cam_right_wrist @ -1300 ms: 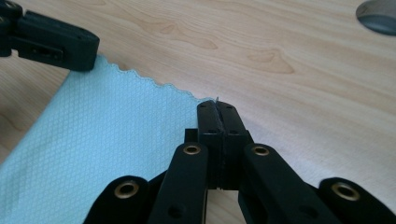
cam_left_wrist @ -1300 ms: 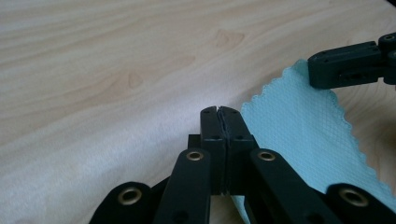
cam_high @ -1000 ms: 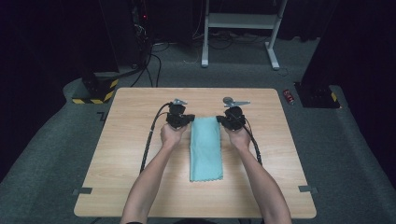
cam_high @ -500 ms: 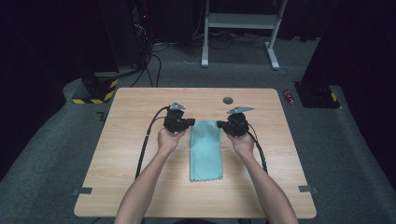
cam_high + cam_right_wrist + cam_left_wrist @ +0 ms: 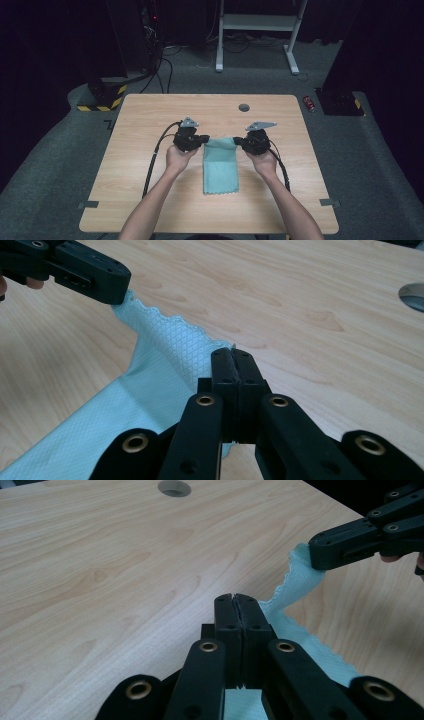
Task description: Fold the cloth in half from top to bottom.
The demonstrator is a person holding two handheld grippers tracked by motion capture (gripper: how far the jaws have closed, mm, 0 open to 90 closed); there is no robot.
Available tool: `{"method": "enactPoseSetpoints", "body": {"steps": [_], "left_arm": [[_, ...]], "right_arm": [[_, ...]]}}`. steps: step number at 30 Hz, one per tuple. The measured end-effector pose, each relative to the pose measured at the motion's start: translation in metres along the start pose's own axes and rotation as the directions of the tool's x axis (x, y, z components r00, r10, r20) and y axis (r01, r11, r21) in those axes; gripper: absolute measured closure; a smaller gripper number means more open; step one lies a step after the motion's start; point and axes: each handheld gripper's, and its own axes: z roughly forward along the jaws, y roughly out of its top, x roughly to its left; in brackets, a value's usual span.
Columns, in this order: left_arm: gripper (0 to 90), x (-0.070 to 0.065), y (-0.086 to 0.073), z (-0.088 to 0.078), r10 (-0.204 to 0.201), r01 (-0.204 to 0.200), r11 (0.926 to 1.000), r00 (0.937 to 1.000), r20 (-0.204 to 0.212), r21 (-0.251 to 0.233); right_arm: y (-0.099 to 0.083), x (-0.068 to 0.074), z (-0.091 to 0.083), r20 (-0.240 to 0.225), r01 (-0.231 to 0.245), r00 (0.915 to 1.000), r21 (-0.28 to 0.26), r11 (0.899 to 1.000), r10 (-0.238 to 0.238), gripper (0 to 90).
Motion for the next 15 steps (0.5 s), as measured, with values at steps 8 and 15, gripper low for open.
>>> {"method": "enactPoseSetpoints", "body": {"steps": [8,15], "left_arm": [[89.1,-0.006,-0.010,-0.005,0.006,-0.006,1.0000,1.0000,0.006,-0.001],[89.1,-0.013,-0.015,-0.008,0.025,-0.025,0.9997,0.9996,0.010,0.003]], "right_arm": [[-0.010,0.007,-0.006,-0.029,0.017,0.9994,-0.001,1.000,-0.017,90.0],[-0.017,0.010,-0.009,-0.044,0.007,0.9990,-0.003,1.000,-0.007,90.0]]}}
